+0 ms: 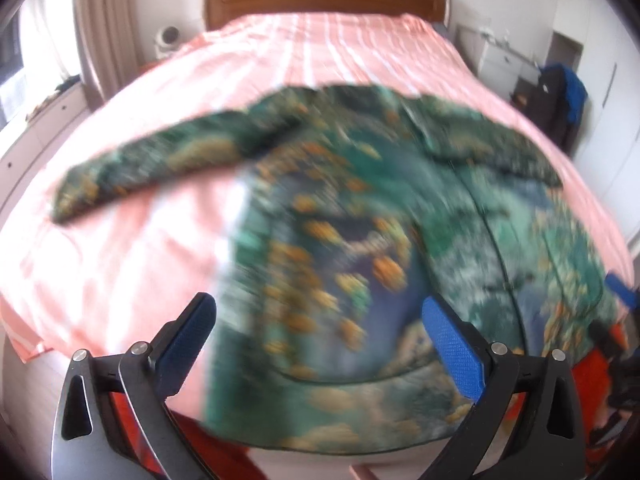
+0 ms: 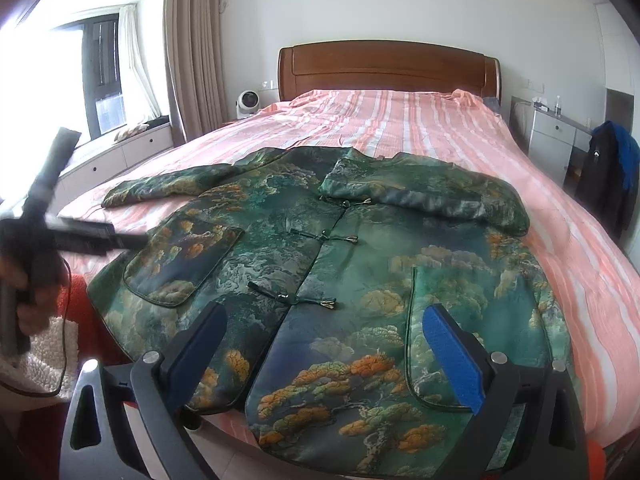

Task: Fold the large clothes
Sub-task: 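Move the left gripper toward the other sleeve, then grasp the extended sleeve cuff with the left gripper and lift it, then fold the sleeve across the jacket front toward the collar, open left gripper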

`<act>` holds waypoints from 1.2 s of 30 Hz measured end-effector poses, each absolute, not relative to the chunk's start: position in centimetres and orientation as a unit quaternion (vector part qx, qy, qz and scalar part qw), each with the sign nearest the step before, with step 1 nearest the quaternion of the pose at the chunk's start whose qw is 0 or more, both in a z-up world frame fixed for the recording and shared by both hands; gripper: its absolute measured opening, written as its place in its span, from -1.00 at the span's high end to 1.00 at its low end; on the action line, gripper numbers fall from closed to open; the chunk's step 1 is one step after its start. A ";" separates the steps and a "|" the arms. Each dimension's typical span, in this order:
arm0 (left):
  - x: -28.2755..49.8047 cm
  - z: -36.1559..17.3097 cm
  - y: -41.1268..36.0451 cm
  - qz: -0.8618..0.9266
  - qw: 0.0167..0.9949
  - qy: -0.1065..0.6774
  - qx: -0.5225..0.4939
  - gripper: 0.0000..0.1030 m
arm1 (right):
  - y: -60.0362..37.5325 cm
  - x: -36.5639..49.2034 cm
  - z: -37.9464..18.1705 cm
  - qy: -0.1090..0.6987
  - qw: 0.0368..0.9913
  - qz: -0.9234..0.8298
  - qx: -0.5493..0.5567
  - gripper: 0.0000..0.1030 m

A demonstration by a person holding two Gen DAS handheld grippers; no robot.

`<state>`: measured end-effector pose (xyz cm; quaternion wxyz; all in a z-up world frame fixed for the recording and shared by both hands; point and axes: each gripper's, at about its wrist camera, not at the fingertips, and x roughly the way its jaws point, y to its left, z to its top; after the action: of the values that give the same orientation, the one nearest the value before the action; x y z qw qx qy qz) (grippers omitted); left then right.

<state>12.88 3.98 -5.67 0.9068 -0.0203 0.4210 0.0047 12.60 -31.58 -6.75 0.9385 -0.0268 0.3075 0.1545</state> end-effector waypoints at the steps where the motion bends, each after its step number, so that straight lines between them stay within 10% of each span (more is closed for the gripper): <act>1: 12.8 -4.6 5.3 0.012 0.909 0.416 -0.022 -0.99 | -31.4 12.6 -6.8 0.308 0.938 0.157 -0.028 -0.90; 12: 12.8 7.8 26.0 0.150 0.927 0.320 -0.125 -0.99 | -30.3 12.9 -7.5 0.316 0.932 0.175 -0.031 -0.90; 28: 25.7 -14.4 40.9 0.261 0.789 0.407 -0.378 -0.94 | -28.6 13.7 -8.1 0.353 0.917 0.176 -0.052 -0.90; 29: 25.5 -14.0 41.0 0.271 0.793 0.391 -0.381 -0.87 | -28.5 13.7 -8.1 0.354 0.917 0.177 -0.053 -0.90; 31: 25.4 -13.1 40.8 0.284 0.806 0.368 -0.366 0.70 | -28.1 13.7 -8.3 0.356 0.915 0.181 -0.057 -0.90; 36: 27.4 -6.4 36.8 0.264 0.863 0.356 -0.241 0.85 | -27.6 13.6 -9.2 0.362 0.911 0.193 -0.054 -0.90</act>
<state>27.43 36.76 -6.35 0.8634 -0.2411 0.3559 0.2640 13.59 -27.56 -9.18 0.9105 -0.0544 0.3616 0.1930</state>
